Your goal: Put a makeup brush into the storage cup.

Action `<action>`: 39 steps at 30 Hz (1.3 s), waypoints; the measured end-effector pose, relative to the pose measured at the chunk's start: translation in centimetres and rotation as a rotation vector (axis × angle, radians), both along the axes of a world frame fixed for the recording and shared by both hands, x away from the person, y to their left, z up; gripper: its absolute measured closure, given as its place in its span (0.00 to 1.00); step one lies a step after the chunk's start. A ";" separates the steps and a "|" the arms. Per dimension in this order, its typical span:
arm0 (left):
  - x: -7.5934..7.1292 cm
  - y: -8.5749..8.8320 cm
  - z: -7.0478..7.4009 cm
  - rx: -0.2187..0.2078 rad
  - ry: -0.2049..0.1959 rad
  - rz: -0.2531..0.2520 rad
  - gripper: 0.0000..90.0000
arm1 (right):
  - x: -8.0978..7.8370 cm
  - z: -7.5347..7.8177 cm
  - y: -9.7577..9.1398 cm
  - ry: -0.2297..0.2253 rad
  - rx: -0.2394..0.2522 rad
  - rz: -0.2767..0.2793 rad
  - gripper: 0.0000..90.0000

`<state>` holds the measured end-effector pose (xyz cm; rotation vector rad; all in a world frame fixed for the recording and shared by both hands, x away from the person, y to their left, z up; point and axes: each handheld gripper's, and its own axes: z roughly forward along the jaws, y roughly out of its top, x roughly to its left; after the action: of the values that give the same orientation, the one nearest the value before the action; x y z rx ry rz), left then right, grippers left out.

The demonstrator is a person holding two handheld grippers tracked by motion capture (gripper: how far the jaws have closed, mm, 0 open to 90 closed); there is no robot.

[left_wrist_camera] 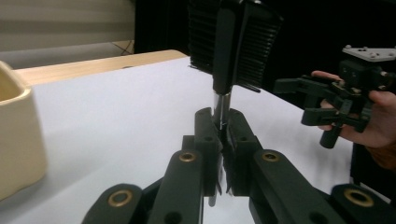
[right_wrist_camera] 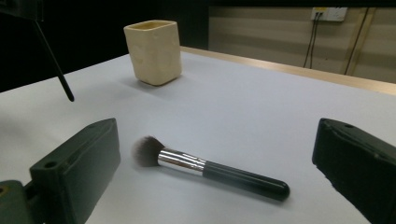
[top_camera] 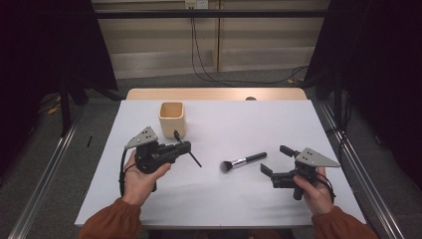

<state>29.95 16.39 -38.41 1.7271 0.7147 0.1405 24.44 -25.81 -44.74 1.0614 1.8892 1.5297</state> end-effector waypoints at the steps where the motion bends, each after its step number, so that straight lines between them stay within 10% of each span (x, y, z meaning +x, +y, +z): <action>1: 0.0 0.3 0.0 0.008 0.000 0.006 0.95 | -0.1 0.0 -0.2 0.000 0.002 -0.007 0.01; 8: 0.2 1.8 0.9 0.035 0.001 0.023 0.95 | -1.3 -0.7 -1.4 -0.017 -0.003 -0.090 0.00; 28: 2.3 4.1 2.4 0.078 0.033 0.090 0.95 | -3.0 -0.7 -2.9 -0.054 -0.003 -0.054 0.00; 39: 3.3 4.0 3.9 0.087 -0.020 0.113 0.95 | -3.1 -0.5 -3.2 -0.058 0.001 -0.058 0.00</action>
<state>33.21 20.34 -34.52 1.7653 0.8013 0.2699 21.33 -28.99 -45.24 1.0518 1.8035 1.5127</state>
